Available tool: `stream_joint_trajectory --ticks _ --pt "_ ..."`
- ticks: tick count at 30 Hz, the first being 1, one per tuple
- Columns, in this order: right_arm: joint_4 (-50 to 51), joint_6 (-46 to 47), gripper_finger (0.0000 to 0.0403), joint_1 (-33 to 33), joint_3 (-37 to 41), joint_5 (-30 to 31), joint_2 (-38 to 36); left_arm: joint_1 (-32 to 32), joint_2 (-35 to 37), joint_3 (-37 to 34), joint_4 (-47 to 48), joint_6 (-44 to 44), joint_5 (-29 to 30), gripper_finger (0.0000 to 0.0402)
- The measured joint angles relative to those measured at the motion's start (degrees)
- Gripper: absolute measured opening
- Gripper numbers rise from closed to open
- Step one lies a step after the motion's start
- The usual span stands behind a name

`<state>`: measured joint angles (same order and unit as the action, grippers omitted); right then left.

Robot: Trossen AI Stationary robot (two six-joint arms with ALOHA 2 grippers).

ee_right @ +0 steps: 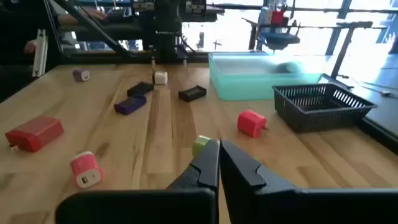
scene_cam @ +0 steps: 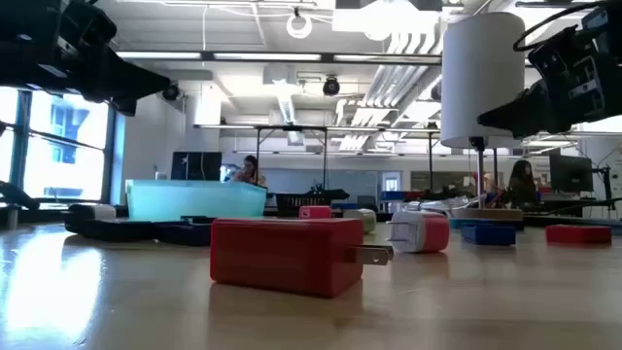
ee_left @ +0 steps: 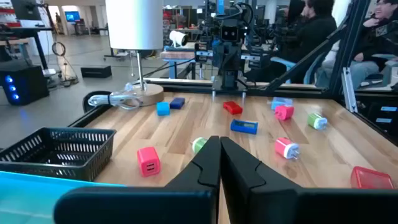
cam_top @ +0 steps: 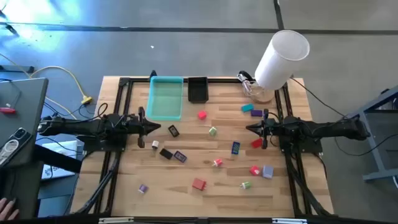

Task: Pick & Place Office items
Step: Put the top right blue timer into the black bin

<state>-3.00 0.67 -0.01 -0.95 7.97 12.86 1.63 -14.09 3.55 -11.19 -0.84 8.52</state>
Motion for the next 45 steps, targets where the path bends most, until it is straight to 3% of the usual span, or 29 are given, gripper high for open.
stream_joint_trajectory --ticks 5,14,20,26,31,36,45 --pt "-1.1 -2.3 0.0002 0.0 0.0 1.1 0.9 0.0 0.0 0.0 0.0 0.0 0.7 0.0001" --pt "0.5 -0.5 0.0002 0.0 -6.6 12.1 5.5 0.0 0.0 0.0 0.0 -1.3 0.6 0.0001" --pt "12.5 2.4 0.0016 0.0 -16.6 16.5 12.5 0.0 0.0 0.0 0.0 -3.0 0.6 0.0001" --pt "28.4 11.3 0.0092 0.0 -26.9 20.4 21.7 0.0 0.0 0.0 0.0 -3.0 0.6 0.0001" --pt "40.9 24.7 0.0168 -0.3 -33.4 20.0 28.2 0.0 0.0 0.0 0.0 -3.0 0.6 0.0001" --pt "50.9 34.9 0.0224 -2.7 -37.9 14.7 33.6 0.0 0.0 0.0 0.0 -3.0 0.6 0.0001" --pt "60.0 46.1 0.0256 -16.6 -40.1 4.4 41.6 0.0 0.0 0.0 0.1 -3.5 0.5 0.0001"
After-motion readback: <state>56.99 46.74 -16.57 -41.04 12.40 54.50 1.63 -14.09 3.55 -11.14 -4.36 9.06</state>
